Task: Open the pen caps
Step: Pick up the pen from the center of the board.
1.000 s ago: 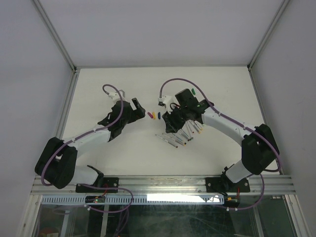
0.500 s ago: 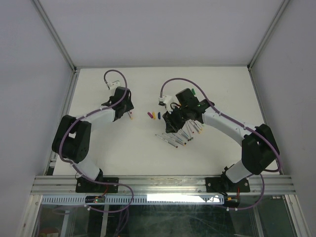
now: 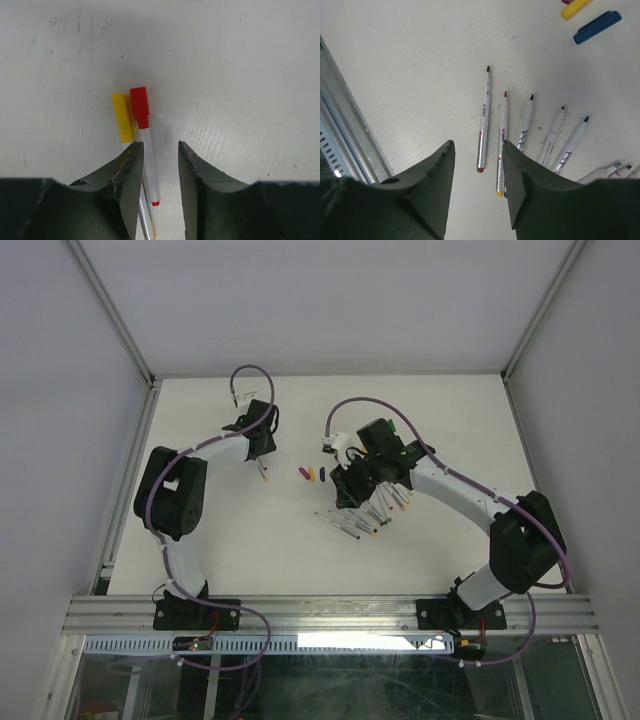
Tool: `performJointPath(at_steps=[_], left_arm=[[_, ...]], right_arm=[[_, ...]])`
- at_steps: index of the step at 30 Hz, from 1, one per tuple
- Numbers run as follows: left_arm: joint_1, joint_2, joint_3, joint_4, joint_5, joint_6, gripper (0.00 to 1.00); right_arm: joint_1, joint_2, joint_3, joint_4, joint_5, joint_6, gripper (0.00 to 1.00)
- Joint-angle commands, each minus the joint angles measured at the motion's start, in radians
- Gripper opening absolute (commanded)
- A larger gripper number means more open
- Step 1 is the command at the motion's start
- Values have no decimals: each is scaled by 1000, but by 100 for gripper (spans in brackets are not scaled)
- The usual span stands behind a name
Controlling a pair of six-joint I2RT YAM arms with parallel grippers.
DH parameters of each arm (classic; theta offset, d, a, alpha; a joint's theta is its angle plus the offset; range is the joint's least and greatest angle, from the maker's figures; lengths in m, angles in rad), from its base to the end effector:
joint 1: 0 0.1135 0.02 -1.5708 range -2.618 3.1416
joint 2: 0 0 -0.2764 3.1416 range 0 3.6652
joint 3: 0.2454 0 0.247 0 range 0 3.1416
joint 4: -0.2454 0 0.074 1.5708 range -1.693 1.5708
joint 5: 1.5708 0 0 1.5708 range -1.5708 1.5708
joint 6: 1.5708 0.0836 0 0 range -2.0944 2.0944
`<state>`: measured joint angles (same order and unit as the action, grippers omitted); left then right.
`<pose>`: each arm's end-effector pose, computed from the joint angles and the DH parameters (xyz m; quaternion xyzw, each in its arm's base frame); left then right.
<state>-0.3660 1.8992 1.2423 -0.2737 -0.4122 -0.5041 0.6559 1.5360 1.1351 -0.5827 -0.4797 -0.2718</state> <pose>0.4093 -0.1210 0.1556 -0.1283 0.9225 0.0463 0.3612 0.2431 0.2358 0.2281 -0.4775 0.8008 0.2769 0.2325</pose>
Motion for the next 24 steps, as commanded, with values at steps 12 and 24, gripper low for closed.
performJointPath(at_steps=[12, 24], left_arm=[[19, 65, 60, -44, -15, 29, 29], [29, 87, 63, -51, 23, 38, 7]], right_arm=[[-11, -45, 20, 16, -28, -14, 45], [-13, -46, 19, 17, -34, -14, 45]])
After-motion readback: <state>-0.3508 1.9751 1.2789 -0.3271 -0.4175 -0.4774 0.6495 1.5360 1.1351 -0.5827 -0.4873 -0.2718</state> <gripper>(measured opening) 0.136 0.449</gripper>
